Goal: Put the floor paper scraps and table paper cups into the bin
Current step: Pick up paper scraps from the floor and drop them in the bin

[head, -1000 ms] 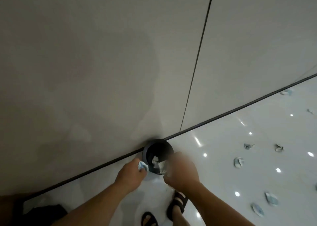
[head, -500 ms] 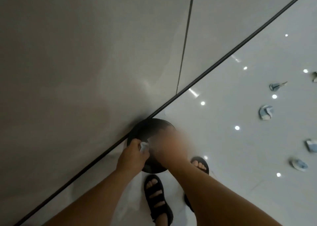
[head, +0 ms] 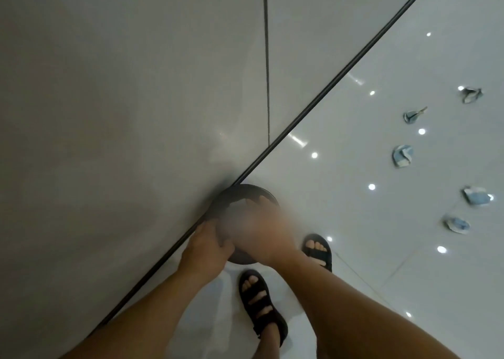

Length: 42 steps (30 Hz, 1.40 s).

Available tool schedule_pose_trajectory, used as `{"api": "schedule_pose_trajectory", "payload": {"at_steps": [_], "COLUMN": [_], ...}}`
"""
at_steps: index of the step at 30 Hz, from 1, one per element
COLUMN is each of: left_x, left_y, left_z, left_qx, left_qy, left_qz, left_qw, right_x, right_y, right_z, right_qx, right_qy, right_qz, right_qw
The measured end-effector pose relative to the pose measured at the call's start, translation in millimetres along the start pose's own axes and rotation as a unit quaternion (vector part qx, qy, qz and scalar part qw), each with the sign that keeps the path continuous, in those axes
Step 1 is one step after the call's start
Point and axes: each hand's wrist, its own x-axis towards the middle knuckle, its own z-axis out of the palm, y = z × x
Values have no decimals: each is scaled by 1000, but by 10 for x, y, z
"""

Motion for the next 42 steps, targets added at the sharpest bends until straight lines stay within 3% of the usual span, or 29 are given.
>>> {"api": "schedule_pose_trajectory", "payload": {"at_steps": [10, 18, 30, 42], "left_x": [-426, -1265, -3613, -5757], "left_y": [675, 1919, 4563, 6168], "left_z": [-291, 39, 1819, 3306], "left_qx": [125, 300, 360, 410], "left_qy": [-11, -59, -112, -180], "left_qz": [98, 271, 421, 581], "left_qw": [987, 913, 825, 679], "right_x": [-990, -2474, -5373, -7780], "right_y": [380, 1487, 3404, 4593], "right_z": [-471, -1335, -2019, -2416], "right_qx": [38, 61, 176, 265], "right_qy": [55, 158, 273, 378], "right_qz": [85, 236, 392, 529], "right_qw": [994, 957, 861, 712]}}
